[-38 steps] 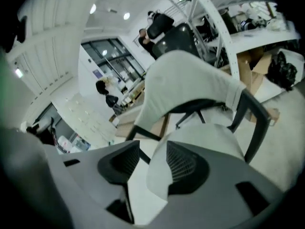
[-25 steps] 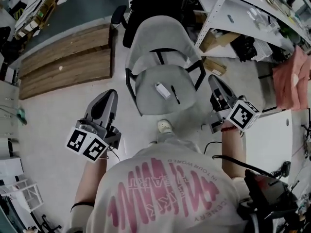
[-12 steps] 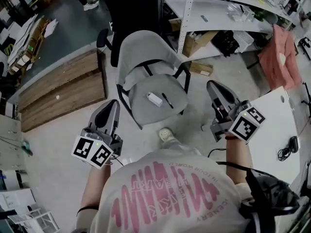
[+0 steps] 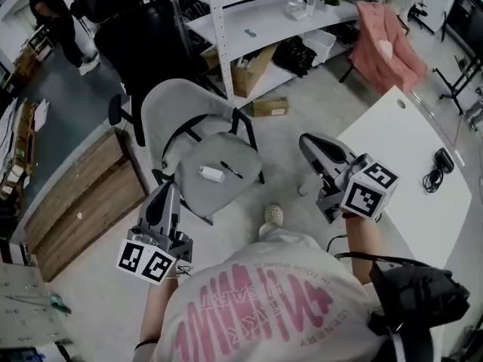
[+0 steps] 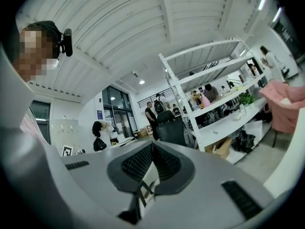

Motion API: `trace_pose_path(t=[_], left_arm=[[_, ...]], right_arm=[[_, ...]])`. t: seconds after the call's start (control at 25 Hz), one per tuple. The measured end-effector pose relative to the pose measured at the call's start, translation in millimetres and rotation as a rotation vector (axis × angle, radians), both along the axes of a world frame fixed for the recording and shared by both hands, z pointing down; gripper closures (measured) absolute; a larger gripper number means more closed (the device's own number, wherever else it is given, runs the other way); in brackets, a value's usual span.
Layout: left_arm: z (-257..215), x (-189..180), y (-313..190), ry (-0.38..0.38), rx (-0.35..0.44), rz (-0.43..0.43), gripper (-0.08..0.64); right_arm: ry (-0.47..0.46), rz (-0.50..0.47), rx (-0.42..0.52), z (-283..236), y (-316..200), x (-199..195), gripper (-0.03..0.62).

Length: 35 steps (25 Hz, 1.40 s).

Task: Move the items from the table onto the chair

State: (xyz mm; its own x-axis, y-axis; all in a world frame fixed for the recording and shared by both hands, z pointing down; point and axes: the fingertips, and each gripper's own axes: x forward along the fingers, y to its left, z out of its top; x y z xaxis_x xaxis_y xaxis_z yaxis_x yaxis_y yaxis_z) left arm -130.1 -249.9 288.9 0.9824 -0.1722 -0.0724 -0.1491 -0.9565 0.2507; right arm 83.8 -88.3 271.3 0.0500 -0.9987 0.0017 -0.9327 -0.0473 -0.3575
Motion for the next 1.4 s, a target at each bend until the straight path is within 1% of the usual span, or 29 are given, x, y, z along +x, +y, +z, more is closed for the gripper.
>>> trace_pose_path(t=[0.08, 0.2, 0.36, 0.48, 0.6, 0.8, 0.96, 1.12, 1.24, 1.4], left_arm=[[2, 18, 9, -0.003, 0.002, 0.057, 0.549], [-1, 55, 26, -0.009, -0.002, 0.167, 0.549], [-10, 109, 56, -0.01, 0.02, 0.295, 0.549], [-17, 153, 91, -0.002, 0.024, 0.375, 0.549], [-18, 198, 135, 0.003, 0.022, 0.464, 0.549], [-20, 258, 234, 0.021, 0.005, 0.622, 0.549], [-13, 299, 306, 0.021, -0.007, 0.723, 0.549], [-5, 334, 359, 0.03, -0.024, 0.785, 0.549], [6, 352, 386, 0.019, -0.031, 0.818, 0.549], [15, 365, 397, -0.005, -0.03, 0.843, 0.549]], right_arm=[[0.027, 0.066, -0.003, -5, 19, 12, 0.577], [0.062, 0.171, 0.005, -17, 53, 34, 0.577], [0.094, 0.335, 0.005, -26, 115, 69, 0.577], [0.092, 0.455, 0.015, -32, 178, 98, 0.577], [0.088, 0.576, 0.007, -31, 249, 120, 0.577], [0.058, 0.771, -0.004, -25, 378, 140, 0.577], [0.043, 0.87, -0.027, -13, 458, 150, 0.577], [0.015, 0.947, -0.032, 1, 520, 162, 0.577], [-0.001, 0.988, -0.028, 9, 550, 173, 0.577], [-0.039, 1.033, -0.03, 26, 570, 185, 0.577]])
